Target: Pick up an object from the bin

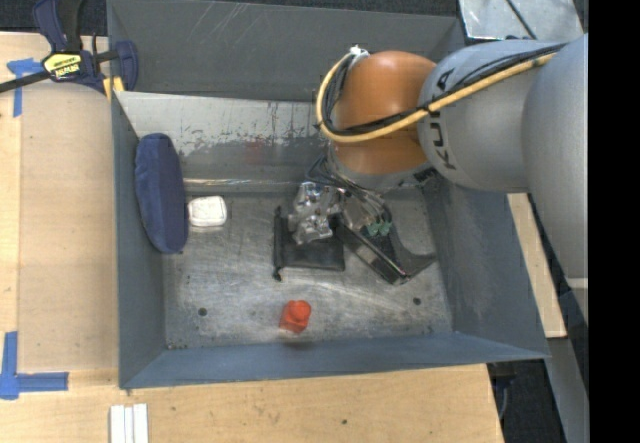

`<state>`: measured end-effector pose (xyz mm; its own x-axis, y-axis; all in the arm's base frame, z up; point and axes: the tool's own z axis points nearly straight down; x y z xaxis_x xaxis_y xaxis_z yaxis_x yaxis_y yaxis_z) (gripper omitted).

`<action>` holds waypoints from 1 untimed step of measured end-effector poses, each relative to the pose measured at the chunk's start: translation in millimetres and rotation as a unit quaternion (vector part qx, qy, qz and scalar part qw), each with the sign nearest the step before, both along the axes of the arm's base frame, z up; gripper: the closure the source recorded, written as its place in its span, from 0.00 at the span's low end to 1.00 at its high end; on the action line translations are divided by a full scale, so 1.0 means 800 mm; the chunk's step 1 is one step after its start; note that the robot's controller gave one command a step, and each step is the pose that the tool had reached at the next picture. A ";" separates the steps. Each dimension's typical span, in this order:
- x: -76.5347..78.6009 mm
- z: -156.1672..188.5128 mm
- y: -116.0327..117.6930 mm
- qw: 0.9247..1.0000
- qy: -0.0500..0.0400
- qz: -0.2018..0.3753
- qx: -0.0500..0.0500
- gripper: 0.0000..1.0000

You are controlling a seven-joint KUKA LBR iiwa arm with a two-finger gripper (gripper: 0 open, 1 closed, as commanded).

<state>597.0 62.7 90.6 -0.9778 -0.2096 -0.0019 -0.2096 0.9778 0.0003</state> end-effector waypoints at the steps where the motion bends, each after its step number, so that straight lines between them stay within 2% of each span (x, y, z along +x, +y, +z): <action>1: 0.000 0.000 0.000 1.000 0.000 0.000 0.000 0.00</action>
Offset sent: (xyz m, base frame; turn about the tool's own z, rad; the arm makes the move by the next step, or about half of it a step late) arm 0.0000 0.0000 0.0000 0.0000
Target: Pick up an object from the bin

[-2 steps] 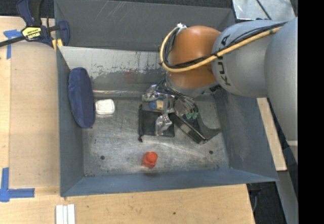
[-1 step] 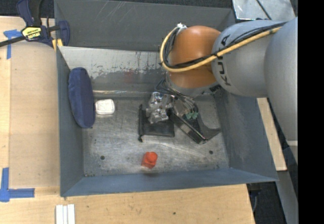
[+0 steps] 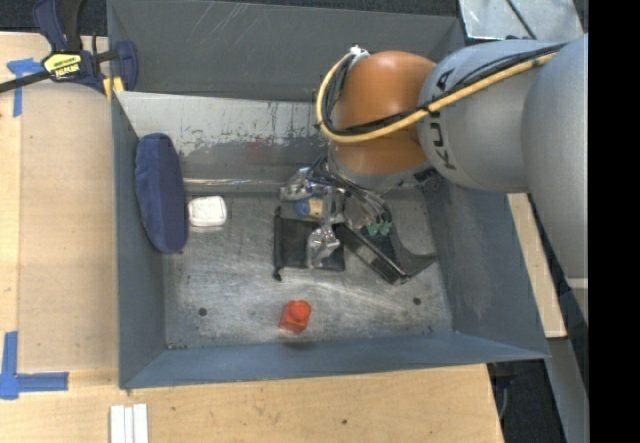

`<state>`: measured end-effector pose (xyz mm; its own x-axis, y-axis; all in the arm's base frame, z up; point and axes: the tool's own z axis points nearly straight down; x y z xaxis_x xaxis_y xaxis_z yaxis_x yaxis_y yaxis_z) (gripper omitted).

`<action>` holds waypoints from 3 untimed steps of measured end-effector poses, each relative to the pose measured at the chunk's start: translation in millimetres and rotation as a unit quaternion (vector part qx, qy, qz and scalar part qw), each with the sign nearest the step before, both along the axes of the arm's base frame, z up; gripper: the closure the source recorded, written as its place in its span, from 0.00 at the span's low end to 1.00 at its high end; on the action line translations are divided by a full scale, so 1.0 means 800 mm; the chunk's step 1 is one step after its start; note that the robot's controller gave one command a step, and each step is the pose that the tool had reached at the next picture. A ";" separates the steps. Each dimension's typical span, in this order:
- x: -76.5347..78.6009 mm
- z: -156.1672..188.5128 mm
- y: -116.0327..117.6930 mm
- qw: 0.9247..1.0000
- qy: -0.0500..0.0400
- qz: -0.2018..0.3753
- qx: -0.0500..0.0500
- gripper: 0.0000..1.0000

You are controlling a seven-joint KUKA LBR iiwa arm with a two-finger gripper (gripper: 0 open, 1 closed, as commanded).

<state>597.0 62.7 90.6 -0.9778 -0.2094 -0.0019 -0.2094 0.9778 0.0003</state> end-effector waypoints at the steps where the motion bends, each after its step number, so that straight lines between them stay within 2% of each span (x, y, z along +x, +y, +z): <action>1: -0.005 0.008 -0.028 0.998 -0.002 -0.063 0.001 0.00; 2: -0.005 0.008 -0.027 0.998 -0.002 -0.063 0.002 1.00; 3: -0.006 0.007 -0.029 0.998 -0.001 -0.063 0.000 0.00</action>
Offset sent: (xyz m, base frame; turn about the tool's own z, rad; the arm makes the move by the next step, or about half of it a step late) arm -0.0059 -0.0237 0.0050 0.1271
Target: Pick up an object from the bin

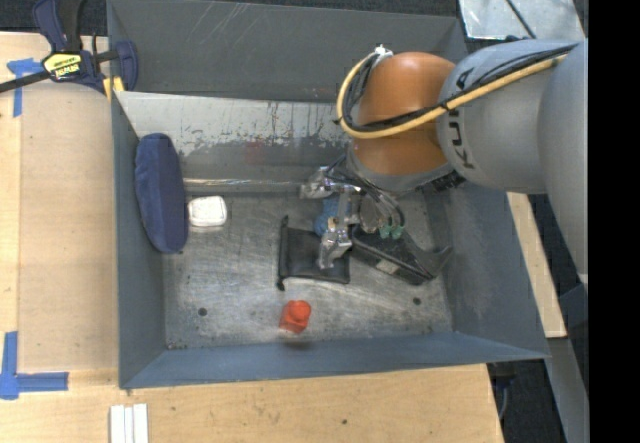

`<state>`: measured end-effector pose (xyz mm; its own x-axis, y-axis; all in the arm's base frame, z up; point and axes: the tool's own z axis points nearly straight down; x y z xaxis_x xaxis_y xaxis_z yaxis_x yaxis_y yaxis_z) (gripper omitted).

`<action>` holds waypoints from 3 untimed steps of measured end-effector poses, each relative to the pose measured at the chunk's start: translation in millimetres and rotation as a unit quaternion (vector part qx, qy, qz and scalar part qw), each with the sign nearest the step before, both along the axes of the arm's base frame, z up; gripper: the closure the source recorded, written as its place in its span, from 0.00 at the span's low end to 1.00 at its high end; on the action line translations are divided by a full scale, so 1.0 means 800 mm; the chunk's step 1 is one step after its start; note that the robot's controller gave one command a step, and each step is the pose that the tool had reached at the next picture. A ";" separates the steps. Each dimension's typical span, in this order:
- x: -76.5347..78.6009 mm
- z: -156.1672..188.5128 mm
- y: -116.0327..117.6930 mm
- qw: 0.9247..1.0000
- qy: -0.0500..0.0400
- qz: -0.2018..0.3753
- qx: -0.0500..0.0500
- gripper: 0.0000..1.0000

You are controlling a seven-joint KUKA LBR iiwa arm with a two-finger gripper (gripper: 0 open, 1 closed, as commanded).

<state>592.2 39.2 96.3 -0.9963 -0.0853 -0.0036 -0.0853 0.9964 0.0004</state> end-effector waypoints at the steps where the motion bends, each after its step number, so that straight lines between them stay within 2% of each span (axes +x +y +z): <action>1: -0.009 -0.026 -0.012 0.995 -0.003 0.096 0.001 0.00; 2: -0.004 -0.022 -0.013 0.995 -0.011 0.096 0.000 1.00; 3: 0.010 0.140 -0.011 0.993 -0.005 0.116 -0.001 1.00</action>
Offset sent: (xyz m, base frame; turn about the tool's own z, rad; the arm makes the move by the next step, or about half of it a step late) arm -0.0112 -0.0116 -0.0263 -0.1943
